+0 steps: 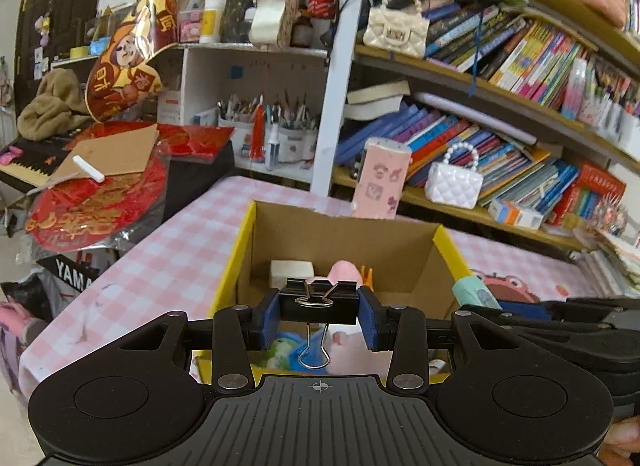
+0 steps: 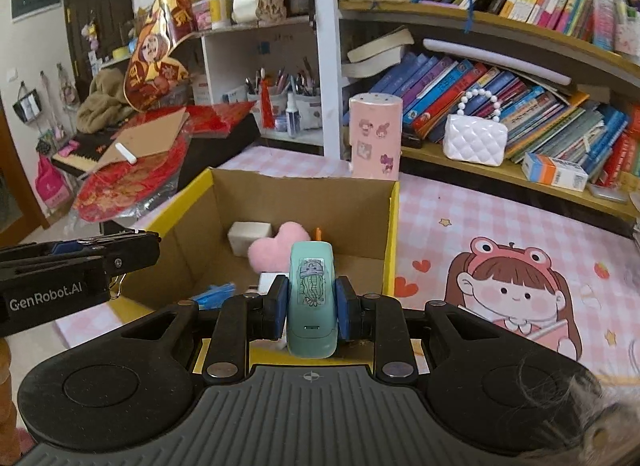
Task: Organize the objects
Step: 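Lower both tools into the yellow box and open them to release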
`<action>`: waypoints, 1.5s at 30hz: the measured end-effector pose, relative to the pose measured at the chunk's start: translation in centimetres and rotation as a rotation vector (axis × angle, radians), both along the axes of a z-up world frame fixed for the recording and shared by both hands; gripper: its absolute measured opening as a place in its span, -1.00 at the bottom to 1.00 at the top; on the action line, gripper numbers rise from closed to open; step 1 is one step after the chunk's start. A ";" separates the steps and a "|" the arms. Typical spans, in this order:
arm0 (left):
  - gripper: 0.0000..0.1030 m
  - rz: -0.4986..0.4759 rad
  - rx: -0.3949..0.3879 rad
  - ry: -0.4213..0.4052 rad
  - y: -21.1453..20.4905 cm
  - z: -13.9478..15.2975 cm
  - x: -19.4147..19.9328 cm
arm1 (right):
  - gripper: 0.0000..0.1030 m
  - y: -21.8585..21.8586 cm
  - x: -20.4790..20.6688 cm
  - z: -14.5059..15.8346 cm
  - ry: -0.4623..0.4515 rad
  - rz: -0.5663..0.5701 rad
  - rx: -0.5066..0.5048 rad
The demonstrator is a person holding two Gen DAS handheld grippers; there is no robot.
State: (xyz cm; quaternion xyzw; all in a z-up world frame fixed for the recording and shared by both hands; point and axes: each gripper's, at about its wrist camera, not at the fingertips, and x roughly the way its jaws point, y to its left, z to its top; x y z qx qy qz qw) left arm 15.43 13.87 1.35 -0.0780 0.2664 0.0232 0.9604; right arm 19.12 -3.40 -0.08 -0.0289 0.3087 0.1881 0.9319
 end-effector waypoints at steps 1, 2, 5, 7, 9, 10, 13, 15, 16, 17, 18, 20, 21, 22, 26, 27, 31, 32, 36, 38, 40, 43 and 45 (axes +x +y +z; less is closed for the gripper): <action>-0.25 0.003 0.008 0.010 -0.2 -0.2 0.5 | -0.56 0.0 0.6 -0.2 0.004 0.010 -0.010; -0.25 0.007 0.013 0.018 -0.3 -0.4 0.9 | -0.56 0.1 1.0 -0.5 0.007 0.020 -0.020; -0.25 0.012 0.039 0.045 -0.9 -1.0 2.0 | -0.56 0.3 2.2 -1.3 0.013 0.056 -0.059; -0.25 0.014 0.062 0.062 -1.2 -1.4 2.6 | -0.56 0.5 3.1 -1.9 0.020 0.080 -0.082; -0.25 0.018 0.075 0.076 -1.5 -1.8 3.2 | -0.56 0.7 3.9 -2.5 0.028 0.103 -0.102; -0.25 0.020 0.079 0.084 -1.6 -1.9 3.4 | -0.56 0.8 4.3 -2.7 0.033 0.112 -0.110; -0.25 0.022 0.097 0.110 -1.9 -2.5 4.2 | -0.56 1.1 5.4 -3.4 0.045 0.147 -0.139; -0.25 0.022 0.107 0.125 -2.0 -2.8 4.7 | -0.56 1.3 6.0 -3.7 0.045 0.175 -0.155; -0.25 0.023 0.112 0.133 -2.1 -2.9 4.9 | -0.56 1.5 6.2 -3.9 0.042 0.187 -0.167; -0.25 0.024 0.116 0.142 -2.1 -3.1 5.1 | -0.56 1.6 6.4 -4.0 0.039 0.200 -0.177; -0.25 0.025 0.120 0.151 -2.2 -3.3 5.2 | -0.56 1.7 6.6 -4.1 0.040 0.212 -0.186; -0.25 0.027 0.126 0.167 -2.2 -3.6 5.5 | -0.56 1.9 6.9 -4.3 0.044 0.228 -0.192; -0.25 0.029 0.127 0.174 -2.2 -3.8 5.6 | -0.56 2.1 7.0 -4.4 0.042 0.237 -0.200; -0.25 0.029 0.128 0.180 -2.2 -3.9 5.7 | -0.56 2.2 7.1 -4.5 0.041 0.246 -0.207; -0.24 0.028 0.133 0.198 -2.3 -4.3 6.1 | -0.56 2.7 7.4 -4.7 0.032 0.272 -0.241; -0.24 0.027 0.134 0.201 -2.3 -4.4 6.1 | -0.56 2.8 7.4 -4.8 0.028 0.276 -0.249; -0.24 0.021 0.133 0.213 -2.3 -4.7 6.2 | -0.55 3.0 7.4 -5.0 0.013 0.282 -0.273; -0.24 0.019 0.133 0.216 -2.3 -4.8 6.2 | -0.55 3.0 7.3 -5.0 0.010 0.282 -0.281; -0.22 0.011 0.129 0.210 -2.2 -4.8 6.1 | -0.53 3.3 7.4 -5.1 0.013 0.272 -0.295; -0.17 0.005 0.129 0.198 -2.3 -4.5 5.9 | -0.53 3.2 7.5 -5.0 0.026 0.263 -0.285; -0.08 0.000 0.135 0.178 -2.3 -4.0 5.8 | -0.48 3.0 7.6 -4.7 0.046 0.242 -0.253; 0.15 0.010 0.159 0.133 -2.3 -3.1 5.1 | -0.28 2.4 7.0 -3.8 0.023 0.195 -0.215; 0.26 0.013 0.161 0.101 -2.2 -2.3 4.6 | -0.19 2.0 6.4 -3.1 0.001 0.163 -0.190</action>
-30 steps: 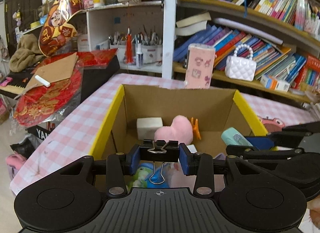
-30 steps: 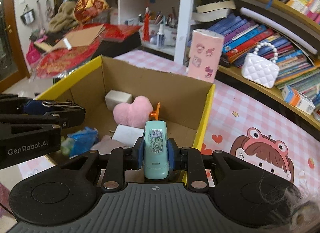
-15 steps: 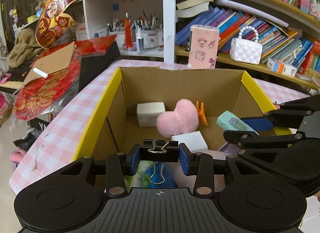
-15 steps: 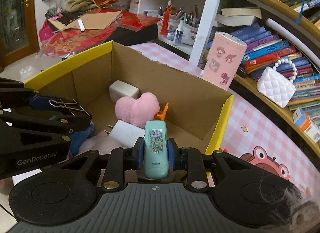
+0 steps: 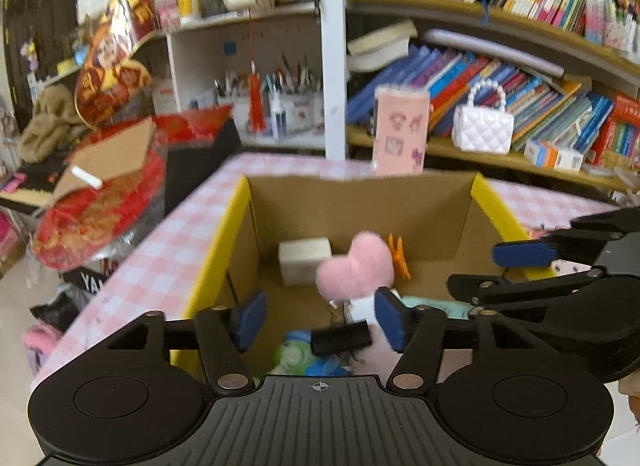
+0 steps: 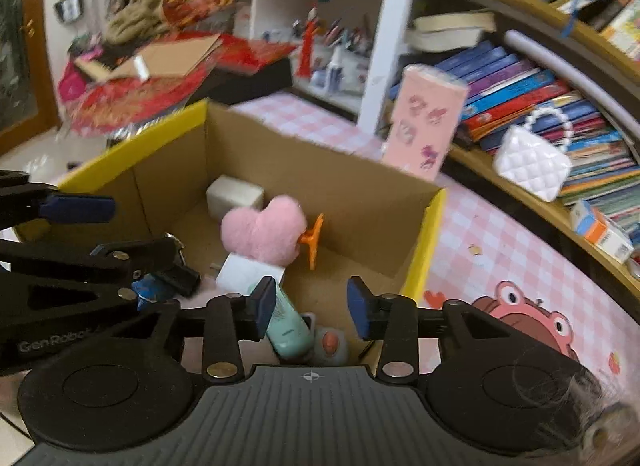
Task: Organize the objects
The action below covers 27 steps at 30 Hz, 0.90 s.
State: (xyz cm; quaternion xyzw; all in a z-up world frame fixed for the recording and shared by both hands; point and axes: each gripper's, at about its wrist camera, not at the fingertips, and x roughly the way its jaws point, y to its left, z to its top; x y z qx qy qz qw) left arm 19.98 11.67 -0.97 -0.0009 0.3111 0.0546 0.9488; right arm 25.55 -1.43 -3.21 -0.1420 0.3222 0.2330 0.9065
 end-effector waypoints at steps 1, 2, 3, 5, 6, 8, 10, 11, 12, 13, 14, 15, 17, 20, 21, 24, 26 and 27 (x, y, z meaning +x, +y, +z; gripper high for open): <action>0.31 0.001 -0.001 -0.017 0.1 0.4 -0.4 | -0.16 -0.3 -0.4 0.4 -0.014 -0.022 0.018; 0.32 0.001 -0.003 -0.032 0.1 0.8 -0.8 | -0.11 -0.6 -0.8 0.7 -0.025 -0.041 0.033; 0.36 0.002 -0.005 -0.047 0.2 1.1 -1.3 | -0.08 -0.9 -1.2 1.1 -0.038 -0.062 0.049; 0.42 0.004 -0.012 -0.072 0.3 1.7 -2.4 | 0.01 -1.5 -2.4 1.9 -0.067 -0.107 0.080; 0.46 0.003 -0.018 -0.083 0.3 2.0 -2.9 | 0.05 -1.8 -3.1 2.2 -0.083 -0.128 0.095; 0.49 0.000 -0.027 -0.100 0.4 2.5 -4.1 | 0.08 -2.3 -4.5 2.8 -0.110 -0.167 0.117; 0.51 -0.008 -0.029 -0.107 0.4 2.7 -5.2 | 0.08 -2.7 -6.1 3.2 -0.124 -0.196 0.133; 0.51 -0.013 -0.027 -0.108 0.3 2.7 -5.8 | 0.08 -2.9 -6.8 3.3 -0.127 -0.207 0.138; 0.51 -0.019 -0.024 -0.107 0.3 2.7 -6.4 | 0.08 -3.1 -7.6 3.3 -0.128 -0.218 0.141; 0.51 -0.023 -0.022 -0.106 0.3 2.6 -7.0 | 0.08 -3.2 -8.3 3.4 -0.127 -0.227 0.142; 0.51 -0.027 -0.021 -0.105 0.3 2.6 -7.6 | 0.08 -3.3 -9.1 3.3 -0.127 -0.237 0.141; 0.51 -0.031 -0.021 -0.103 0.3 2.5 -8.3 | 0.08 -3.3 -9.9 3.3 -0.127 -0.245 0.140; 0.51 -0.037 -0.024 -0.095 0.3 2.3 -9.6 | 0.08 -3.4 -11.3 3.1 -0.126 -0.262 0.138; 0.51 -0.043 -0.029 -0.077 0.3 1.9 -11.4 | 0.09 -3.5 -13.5 2.8 -0.121 -0.297 0.141; 0.51 -0.044 -0.030 -0.072 0.3 1.8 -11.9 | 0.10 -3.6 -14.3 2.6 -0.118 -0.309 0.143; 0.52 -0.054 -0.031 -0.058 0.1 1.4 -13.4 | 0.12 -4.0 -16.3 2.1 -0.104 -0.345 0.145; 0.52 -0.066 -0.028 -0.046 0.0 1.1 -14.2 | 0.12 -4.3 -17.5 1.7 -0.097 -0.369 0.141; 0.52 -0.073 -0.025 -0.040 -0.2 0.9 -14.6 | 0.12 -4.4 -18.1 1.5 -0.094 -0.383 0.140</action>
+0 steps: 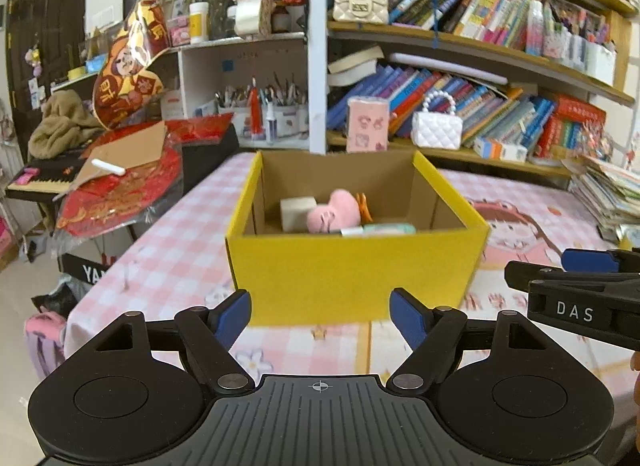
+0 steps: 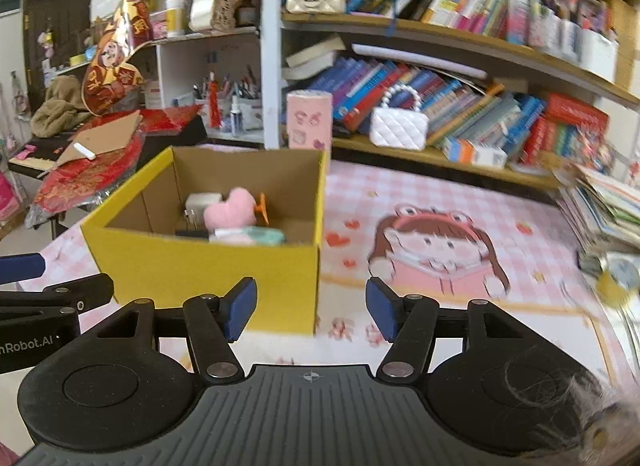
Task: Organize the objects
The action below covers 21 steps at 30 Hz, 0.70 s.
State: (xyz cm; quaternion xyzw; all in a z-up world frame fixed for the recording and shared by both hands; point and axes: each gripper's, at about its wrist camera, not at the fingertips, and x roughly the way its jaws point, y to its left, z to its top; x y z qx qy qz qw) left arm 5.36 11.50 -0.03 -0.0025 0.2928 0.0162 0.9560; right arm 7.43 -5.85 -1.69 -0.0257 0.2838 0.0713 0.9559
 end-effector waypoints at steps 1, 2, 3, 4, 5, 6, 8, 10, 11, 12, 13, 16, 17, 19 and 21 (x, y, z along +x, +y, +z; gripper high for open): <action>0.53 -0.006 0.003 0.007 -0.2 -0.2 -0.3 | 0.13 -0.1 -0.6 -0.2 0.005 -0.015 0.000; 0.53 -0.012 0.006 0.015 -0.3 -0.3 -0.6 | 0.15 -0.3 -1.2 -0.4 0.009 -0.030 0.000; 0.54 -0.018 0.007 0.022 -0.5 -0.5 -0.9 | 0.17 -0.4 -1.8 -0.6 0.013 -0.045 0.002; 0.55 -0.024 0.007 0.030 -0.6 -0.7 -1.3 | 0.17 -0.6 -2.3 -0.8 0.018 -0.059 0.003; 0.56 -0.030 0.006 0.036 -0.7 -0.9 -1.4 | 0.20 -0.8 -2.8 -1.0 0.021 -0.073 0.001; 0.61 -0.037 0.005 0.041 -0.9 -1.0 -1.7 | 0.23 -0.9 -3.4 -1.1 0.023 -0.087 -0.003; 0.62 -0.049 0.010 0.048 -1.3 -1.2 -2.0 | 0.27 -1.4 -4.3 -1.4 0.029 -0.114 -0.009; 0.63 -0.062 0.016 0.054 -1.6 -1.3 -2.4 | 0.33 -1.8 -5.2 -1.7 0.036 -0.153 -0.010; 0.63 -0.068 0.020 0.056 -1.8 -1.4 -2.5 | 0.36 -2.1 -5.6 -1.9 0.041 -0.174 -0.009; 0.64 -0.074 0.023 0.057 -2.1 -1.4 -2.7 | 0.38 -2.3 -5.8 -2.0 0.044 -0.189 -0.007; 0.66 -0.082 0.027 0.057 -2.3 -1.5 -2.9 | 0.40 -2.6 -6.1 -2.1 0.050 -0.212 -0.003; 0.73 -0.111 0.049 0.061 -3.3 -1.7 -3.1 | 0.48 -3.4 -6.7 -2.3 0.064 -0.259 0.011; 0.73 -0.121 0.053 0.063 -3.7 -1.8 -3.2 | 0.49 -3.7 -6.8 -2.4 0.069 -0.270 0.016; 0.74 -0.141 0.056 0.068 -4.3 -1.9 -3.2 | 0.50 -4.4 -7.0 -2.5 0.081 -0.294 0.028; 0.74 -0.157 0.053 0.073 -4.8 -2.0 -3.2 | 0.52 -4.9 -7.1 -2.6 0.090 -0.317 0.031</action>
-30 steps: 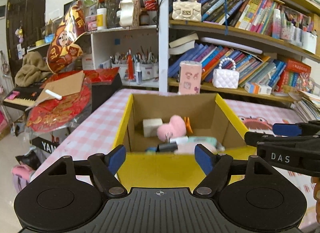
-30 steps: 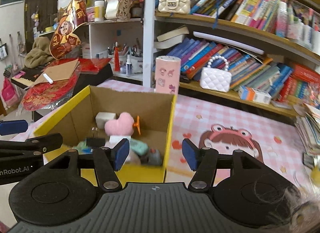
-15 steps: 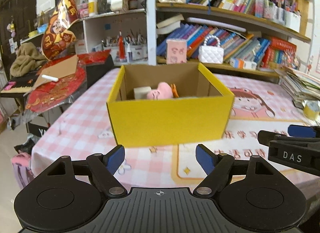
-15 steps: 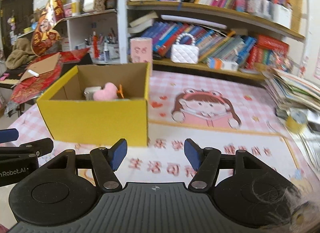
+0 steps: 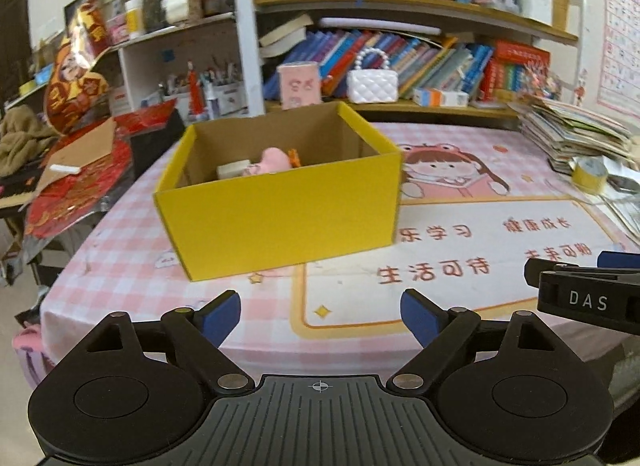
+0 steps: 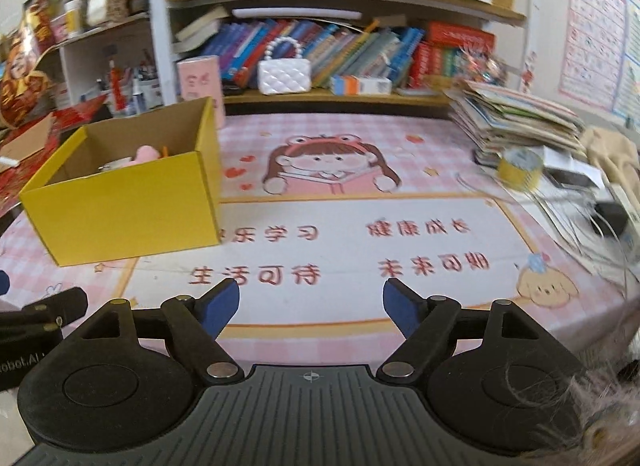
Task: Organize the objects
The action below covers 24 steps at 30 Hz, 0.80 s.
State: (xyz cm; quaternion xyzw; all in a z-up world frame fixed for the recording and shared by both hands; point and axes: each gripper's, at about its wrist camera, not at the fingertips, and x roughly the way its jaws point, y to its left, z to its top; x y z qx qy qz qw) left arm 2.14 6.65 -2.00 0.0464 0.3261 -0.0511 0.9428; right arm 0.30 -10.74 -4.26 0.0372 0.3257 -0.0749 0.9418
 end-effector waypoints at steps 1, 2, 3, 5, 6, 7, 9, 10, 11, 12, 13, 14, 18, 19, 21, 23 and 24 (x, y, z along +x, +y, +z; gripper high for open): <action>0.74 -0.006 -0.003 0.001 -0.3 0.0 0.0 | 0.53 -0.2 -0.1 -0.1 0.004 -0.010 -0.002; 0.74 -0.012 -0.005 0.004 -0.5 -0.1 0.0 | 0.55 -0.4 -0.3 -0.1 0.007 -0.019 -0.006; 0.74 -0.018 -0.005 0.009 -0.8 -0.1 0.0 | 0.58 -0.6 -0.5 -0.2 0.010 -0.028 -0.015; 0.74 -0.021 0.002 0.016 -1.1 -0.2 0.1 | 0.64 -0.7 -0.7 -0.4 0.015 -0.039 -0.034; 0.75 -0.017 0.003 0.016 -1.2 -0.2 0.1 | 0.64 -0.8 -0.9 -0.4 0.017 -0.041 -0.044; 0.75 -0.014 -0.001 0.016 -1.2 -0.1 0.2 | 0.64 -0.8 -1.0 -0.5 0.020 -0.040 -0.055; 0.76 -0.004 -0.014 0.016 -1.2 -0.1 0.3 | 0.69 -1.1 -0.9 -0.4 0.023 -0.045 -0.064; 0.76 0.000 -0.016 0.017 -1.3 -0.1 0.3 | 0.70 -1.2 -0.8 -0.4 0.023 -0.047 -0.062; 0.76 0.003 -0.016 0.018 -1.3 -0.1 0.4 | 0.70 -1.4 -0.7 -0.3 0.025 -0.051 -0.057; 0.76 0.006 -0.014 0.019 -1.4 -0.1 0.4 | 0.70 -1.6 -0.7 -0.3 0.026 -0.057 -0.053; 0.76 0.009 -0.013 0.019 -1.5 -0.1 0.4 | 0.70 -1.8 -0.6 -0.2 0.028 -0.062 -0.051; 0.76 0.012 -0.014 0.018 -1.6 -0.1 0.5 | 0.70 -1.9 -0.6 -0.2 0.028 -0.066 -0.053; 0.77 0.027 -0.016 0.017 -2.0 -0.1 0.7 | 0.72 -2.1 -0.6 -0.2 0.031 -0.066 -0.067; 0.77 0.029 -0.019 0.017 -2.1 -0.1 0.7 | 0.72 -2.2 -0.6 -0.1 0.032 -0.065 -0.071; 0.77 0.032 -0.019 0.021 -2.4 -0.1 0.7 | 0.75 -2.2 -0.6 -0.1 0.033 -0.067 -0.077; 0.77 0.032 -0.015 0.025 -2.7 -0.2 0.8 | 0.75 -2.4 -0.6 -0.1 0.034 -0.067 -0.080; 0.77 0.032 -0.013 0.024 -2.8 -0.2 0.8 | 0.75 -2.4 -0.6 -0.1 0.034 -0.066 -0.078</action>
